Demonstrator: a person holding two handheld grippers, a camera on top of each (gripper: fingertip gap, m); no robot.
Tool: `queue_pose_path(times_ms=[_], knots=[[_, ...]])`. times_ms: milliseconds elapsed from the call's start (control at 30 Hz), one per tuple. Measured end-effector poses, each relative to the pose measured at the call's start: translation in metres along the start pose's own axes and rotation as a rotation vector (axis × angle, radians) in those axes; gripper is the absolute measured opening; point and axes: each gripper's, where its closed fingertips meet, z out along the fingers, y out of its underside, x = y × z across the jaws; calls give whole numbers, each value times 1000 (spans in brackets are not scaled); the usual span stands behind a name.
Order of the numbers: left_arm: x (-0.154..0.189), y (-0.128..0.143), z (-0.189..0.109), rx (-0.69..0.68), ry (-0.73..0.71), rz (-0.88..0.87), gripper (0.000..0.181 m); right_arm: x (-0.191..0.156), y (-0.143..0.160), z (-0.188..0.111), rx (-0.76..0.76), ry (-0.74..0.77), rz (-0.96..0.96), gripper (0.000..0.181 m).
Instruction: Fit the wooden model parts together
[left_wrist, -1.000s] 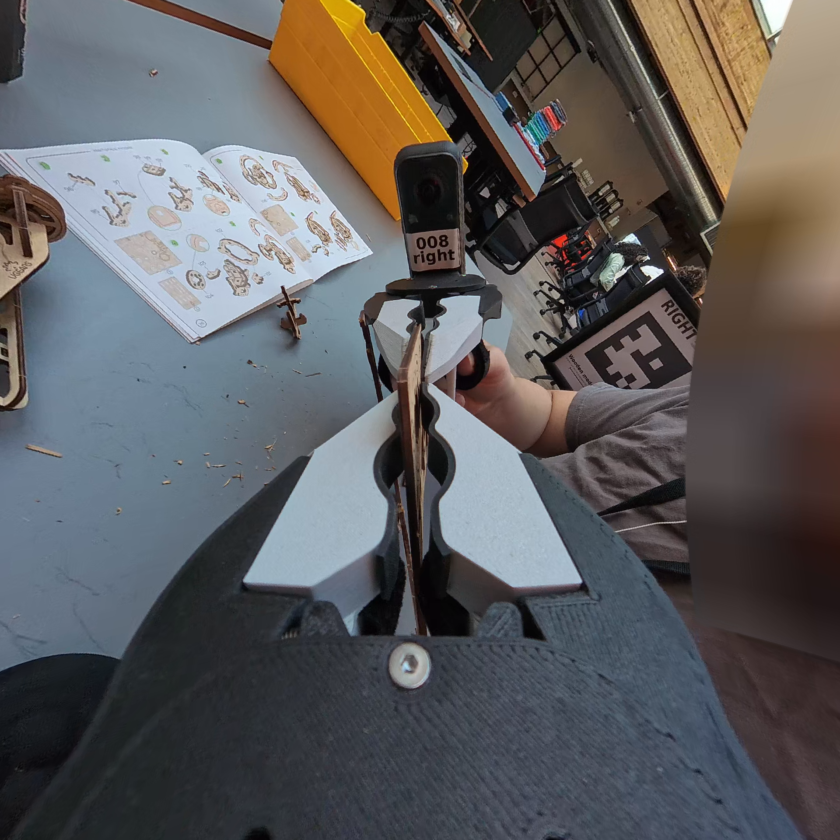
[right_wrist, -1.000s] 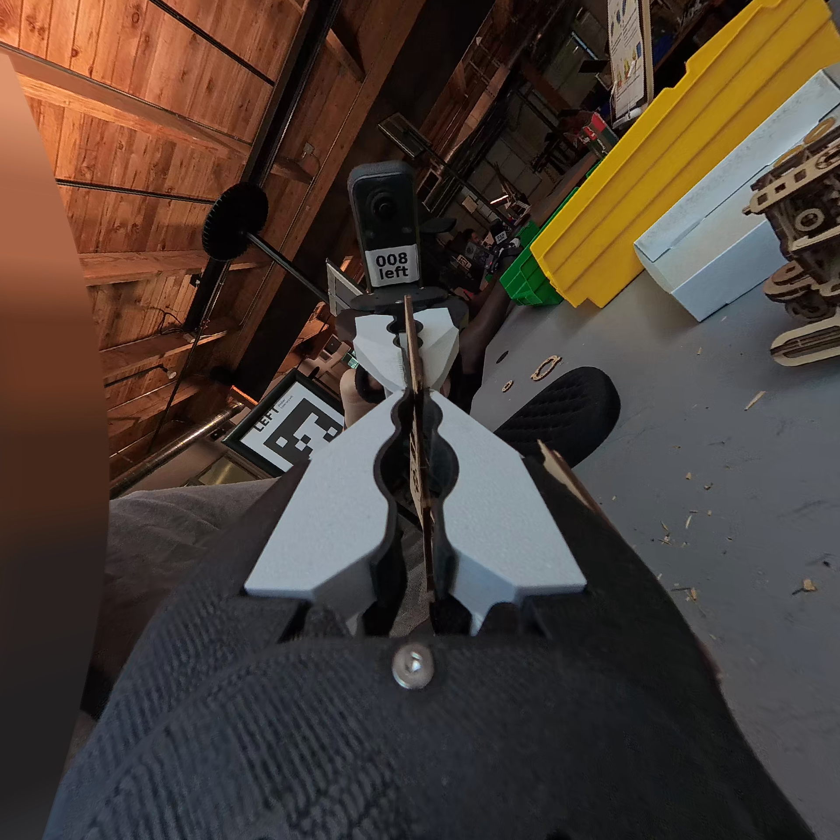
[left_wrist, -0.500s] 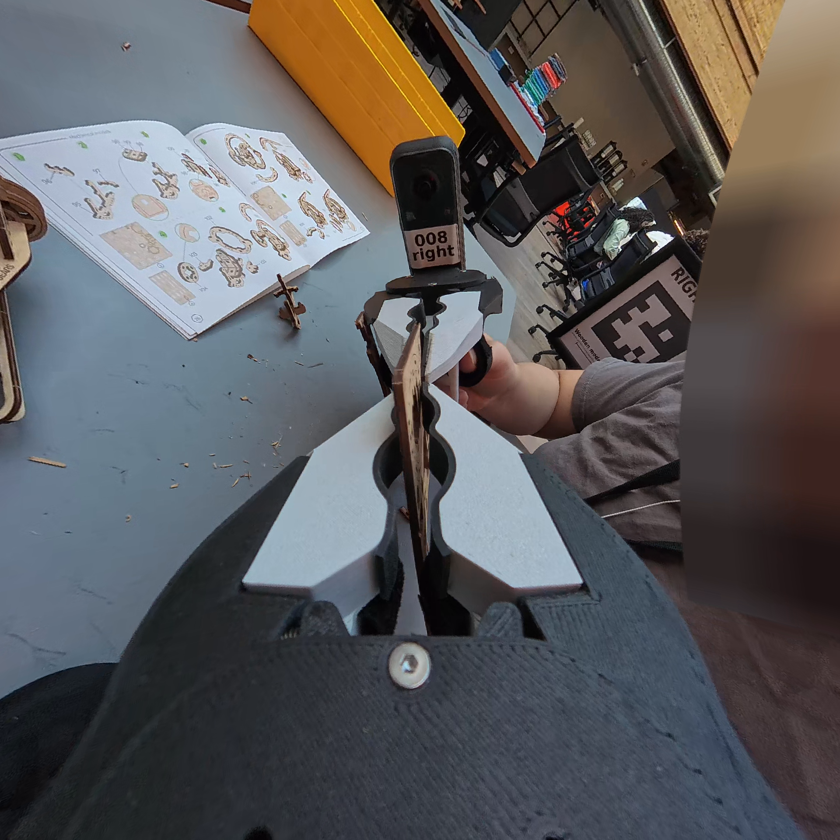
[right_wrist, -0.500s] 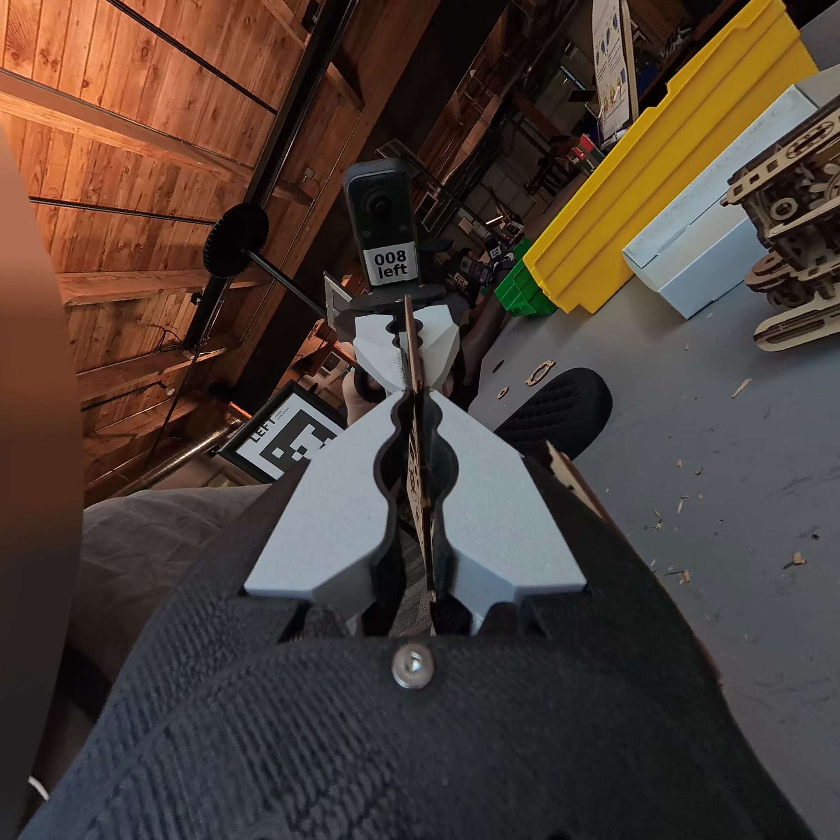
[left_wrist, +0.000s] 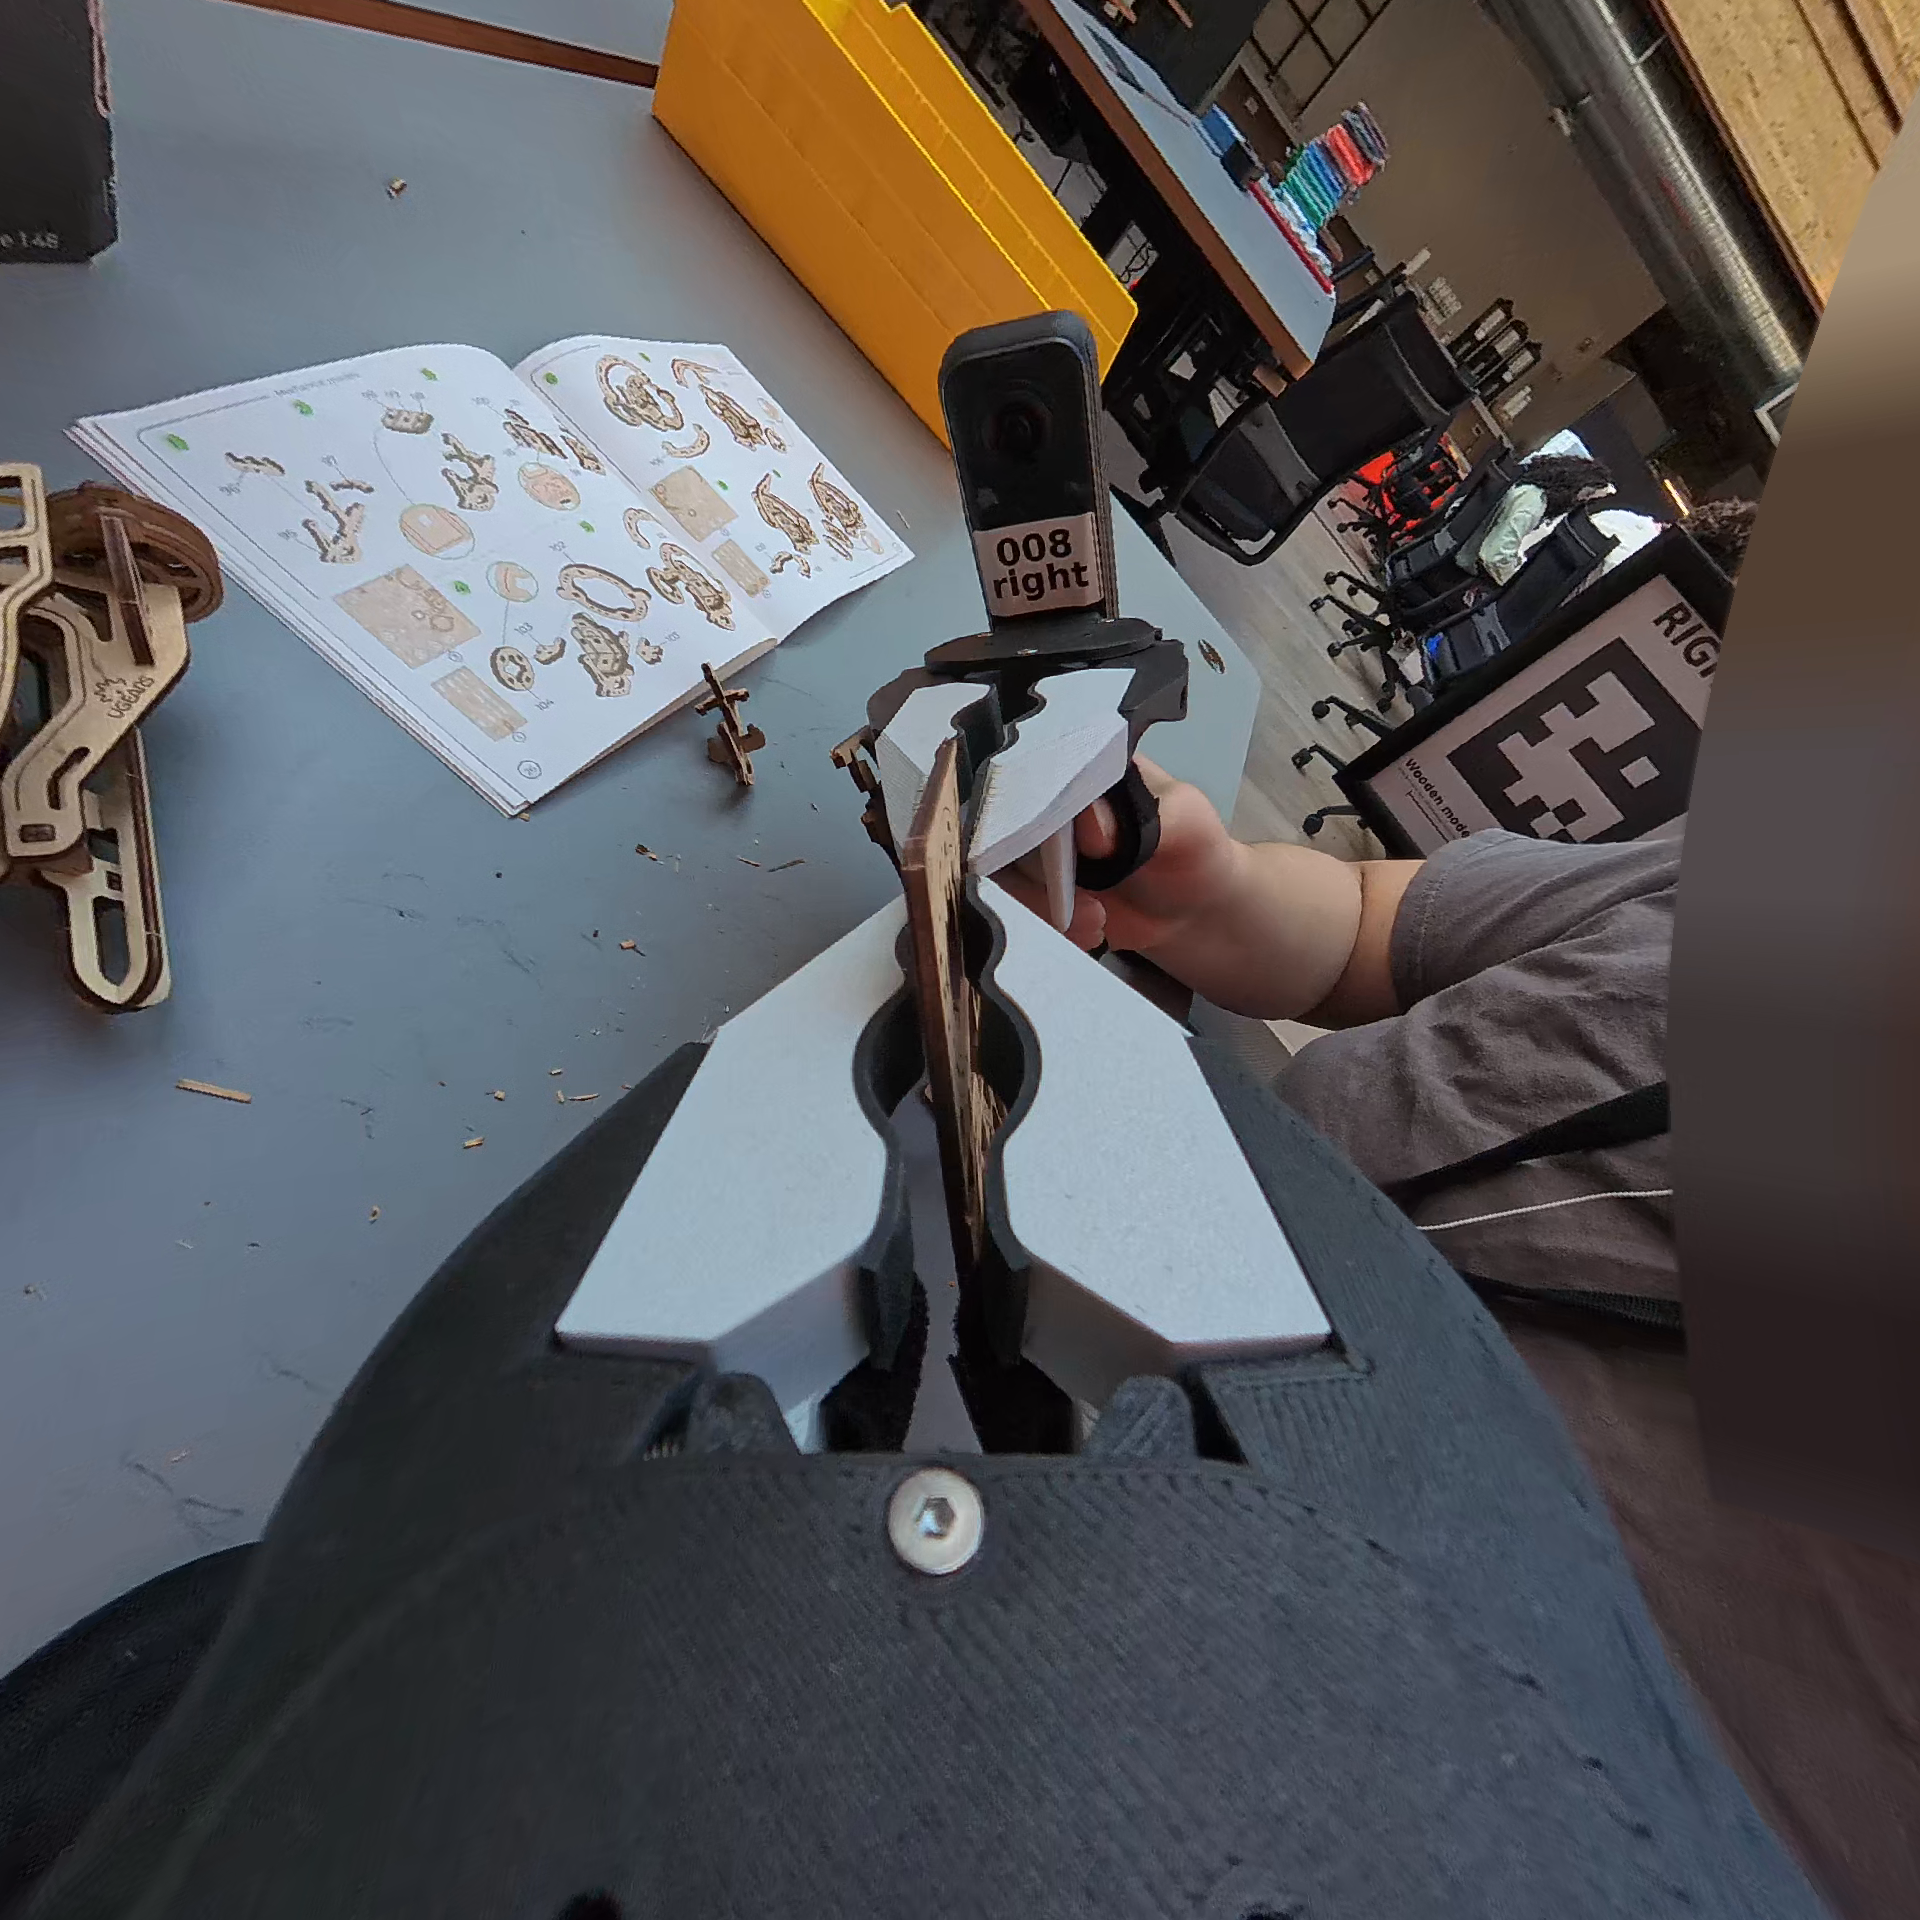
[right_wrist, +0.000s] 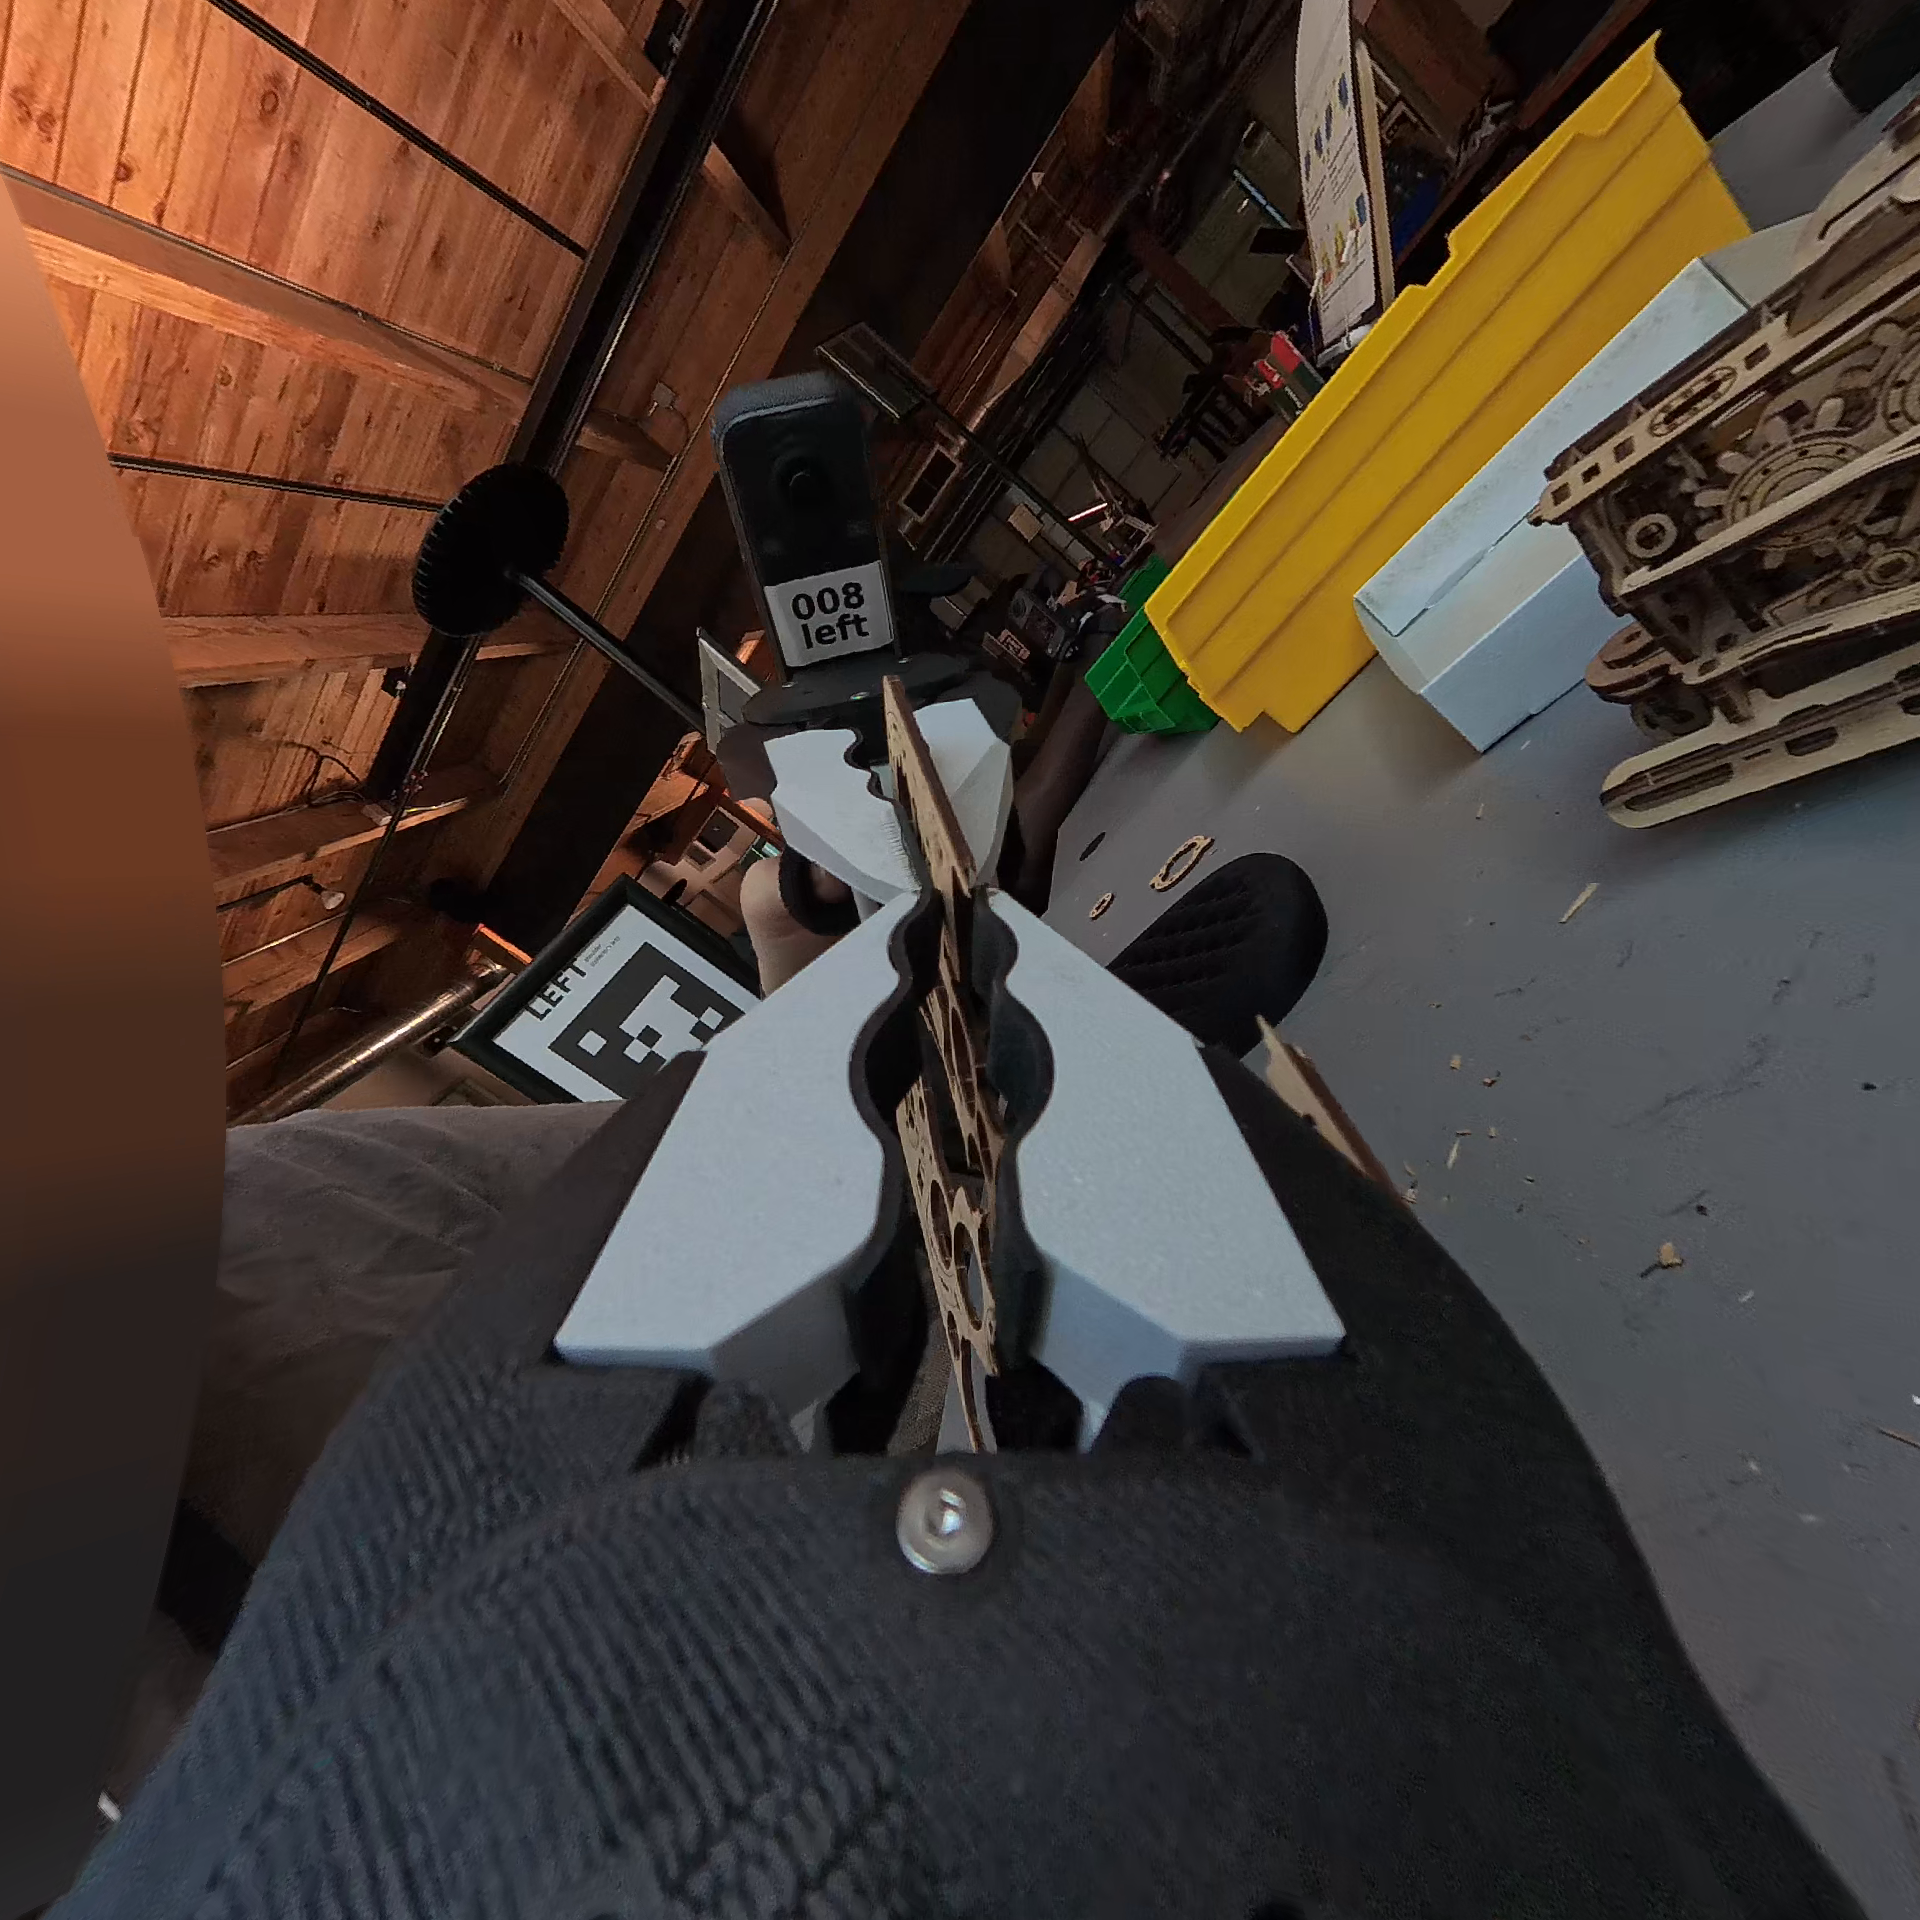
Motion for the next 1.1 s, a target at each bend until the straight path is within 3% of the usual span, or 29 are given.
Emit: queue_pose_path(times_ms=[800, 867, 967, 1100], knots=[[-11, 8, 0, 69, -191, -33, 0, 15, 8, 2, -67, 147, -98, 6], [-10, 8, 0, 76, -187, -23, 0, 14, 8, 2, -62, 138, -76, 6], [-1, 3, -4, 87, -40, -61, 1, 1, 5, 3, -57, 60, -81, 2], [-6, 1, -3, 78, -46, -32, 11, -1, 2, 1, -39, 25, -38, 0]])
